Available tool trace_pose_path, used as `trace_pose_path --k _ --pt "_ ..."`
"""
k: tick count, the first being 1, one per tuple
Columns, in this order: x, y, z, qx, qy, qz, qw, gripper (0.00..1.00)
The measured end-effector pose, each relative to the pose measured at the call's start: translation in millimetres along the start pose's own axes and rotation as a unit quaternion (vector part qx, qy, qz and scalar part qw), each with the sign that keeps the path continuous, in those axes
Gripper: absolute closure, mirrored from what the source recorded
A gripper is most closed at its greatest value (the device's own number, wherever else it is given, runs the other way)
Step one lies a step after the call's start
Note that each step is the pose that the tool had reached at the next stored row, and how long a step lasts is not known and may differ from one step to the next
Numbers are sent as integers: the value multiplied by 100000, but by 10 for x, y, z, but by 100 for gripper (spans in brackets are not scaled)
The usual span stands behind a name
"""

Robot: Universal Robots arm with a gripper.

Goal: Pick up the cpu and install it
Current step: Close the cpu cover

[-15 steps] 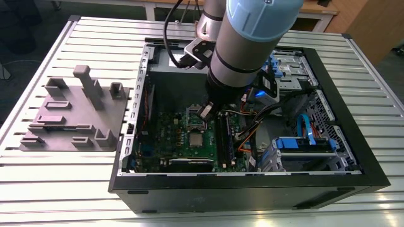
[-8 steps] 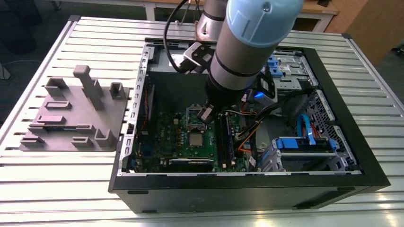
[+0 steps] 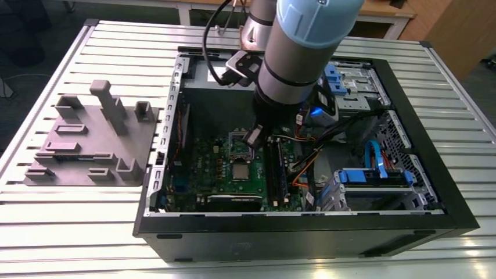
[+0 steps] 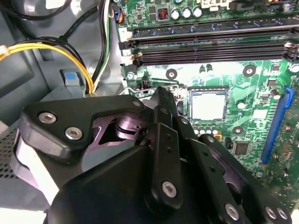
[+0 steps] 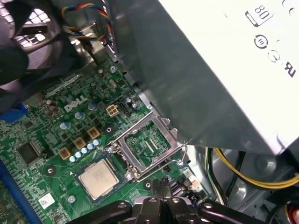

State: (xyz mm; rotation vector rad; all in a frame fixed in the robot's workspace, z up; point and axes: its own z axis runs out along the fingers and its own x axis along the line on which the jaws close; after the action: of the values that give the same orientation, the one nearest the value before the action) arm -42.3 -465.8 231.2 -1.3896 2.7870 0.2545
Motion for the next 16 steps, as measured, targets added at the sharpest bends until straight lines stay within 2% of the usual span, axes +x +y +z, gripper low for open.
trace_pose_path --k 2,3,11,16 --pt "-25 15 14 223 299 20 99999 90" --pt "-32 17 21 236 313 19 99999 90" --pt "-46 11 72 155 205 18 100000 90" --pt "-46 10 76 146 196 14 100000 90"
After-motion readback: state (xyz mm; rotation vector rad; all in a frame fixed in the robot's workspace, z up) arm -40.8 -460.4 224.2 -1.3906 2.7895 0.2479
